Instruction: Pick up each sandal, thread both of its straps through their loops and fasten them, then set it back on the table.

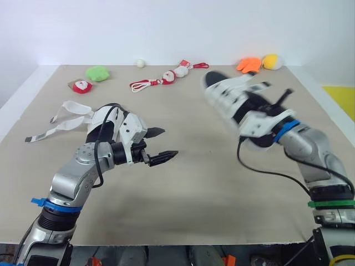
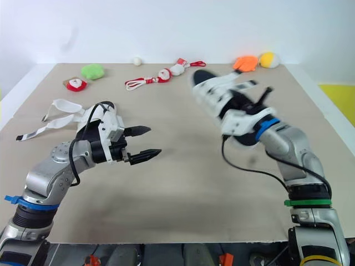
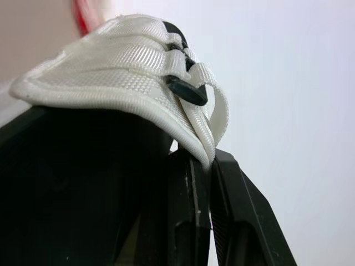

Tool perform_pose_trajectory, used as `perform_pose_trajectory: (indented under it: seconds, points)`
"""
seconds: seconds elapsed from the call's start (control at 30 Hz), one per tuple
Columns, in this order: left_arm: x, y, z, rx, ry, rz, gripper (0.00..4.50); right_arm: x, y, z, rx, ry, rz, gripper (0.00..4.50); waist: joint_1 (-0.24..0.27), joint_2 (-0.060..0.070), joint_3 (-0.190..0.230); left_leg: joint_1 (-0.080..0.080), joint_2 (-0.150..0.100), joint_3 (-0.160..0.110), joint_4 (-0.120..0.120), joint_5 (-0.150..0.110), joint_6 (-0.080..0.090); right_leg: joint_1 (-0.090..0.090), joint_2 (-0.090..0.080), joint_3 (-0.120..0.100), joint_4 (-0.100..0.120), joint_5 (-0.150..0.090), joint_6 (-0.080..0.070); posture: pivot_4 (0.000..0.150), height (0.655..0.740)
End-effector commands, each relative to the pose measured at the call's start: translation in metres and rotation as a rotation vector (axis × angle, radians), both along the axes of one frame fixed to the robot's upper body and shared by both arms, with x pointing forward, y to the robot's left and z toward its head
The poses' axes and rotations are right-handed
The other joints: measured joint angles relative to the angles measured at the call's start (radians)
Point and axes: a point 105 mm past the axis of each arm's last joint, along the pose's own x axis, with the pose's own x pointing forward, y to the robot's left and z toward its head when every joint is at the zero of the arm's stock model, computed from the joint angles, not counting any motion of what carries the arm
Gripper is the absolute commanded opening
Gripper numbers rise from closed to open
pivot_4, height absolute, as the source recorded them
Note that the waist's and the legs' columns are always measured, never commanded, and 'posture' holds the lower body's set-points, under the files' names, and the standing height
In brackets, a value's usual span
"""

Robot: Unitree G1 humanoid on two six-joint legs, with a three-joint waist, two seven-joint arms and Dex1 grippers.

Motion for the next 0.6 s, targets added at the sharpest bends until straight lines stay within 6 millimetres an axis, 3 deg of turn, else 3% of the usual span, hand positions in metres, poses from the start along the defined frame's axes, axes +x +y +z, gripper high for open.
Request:
perform_pose_trajectory:
  seconds: [0.03, 0.27, 0.3, 0.47, 0.57, 0.6]
  points:
    - [0.001, -0.003, 0.009, -0.002, -0.05, -0.001, 4.5, -0.003, -0.052, 0.01, 0.075, -0.034, -0.227, 0.05, -0.002, 0.0, 0.0, 0.0, 0.0, 0.0, 0.0, 0.0, 0.0, 0.0, 0.0, 0.0, 0.0, 0.0, -0.001, 0.15, 0.74]
    - [0.001, -0.006, 0.013, -0.016, -0.061, 0.001, 4.5, -0.006, -0.08, -0.041, 0.094, 0.175, -0.366, 0.05, -0.024, 0.002, 0.0, 0.0, 0.0, 0.001, -0.005, -0.002, 0.004, -0.003, 0.0, 0.001, 0.0, 0.0, -0.004, 0.15, 0.74]
    - [0.001, -0.006, 0.013, -0.018, -0.063, 0.001, 4.5, -0.007, -0.081, -0.045, 0.109, 0.199, -0.369, 0.87, -0.027, 0.002, 0.0, 0.001, 0.0, 0.001, -0.005, -0.002, 0.004, -0.003, 0.0, 0.001, 0.0, 0.0, -0.004, 0.15, 0.74]
    - [0.002, -0.005, 0.021, -0.04, -0.089, 0.022, 4.5, -0.017, -0.071, -0.045, 0.23, 0.263, -0.275, 3.14, -0.03, 0.002, 0.0, 0.001, 0.0, 0.001, -0.003, -0.002, 0.003, -0.002, 0.0, 0.002, 0.0, -0.002, 0.001, 0.15, 0.74]
    - [0.006, -0.001, 0.026, -0.057, -0.114, 0.052, 4.5, -0.031, -0.073, -0.035, 0.207, 0.287, -0.226, 4.44, -0.03, 0.002, 0.0, 0.001, 0.0, 0.001, -0.002, -0.002, 0.003, -0.001, 0.0, 0.002, 0.0, -0.002, 0.004, 0.15, 0.74]
    - [0.007, 0.0, 0.028, -0.059, -0.121, 0.063, 4.5, -0.035, -0.071, -0.034, 0.205, 0.308, -0.199, 4.48, -0.03, 0.002, 0.0, 0.0, -0.001, 0.001, -0.001, -0.002, 0.003, -0.001, 0.0, 0.002, 0.0, -0.002, 0.004, 0.15, 0.74]
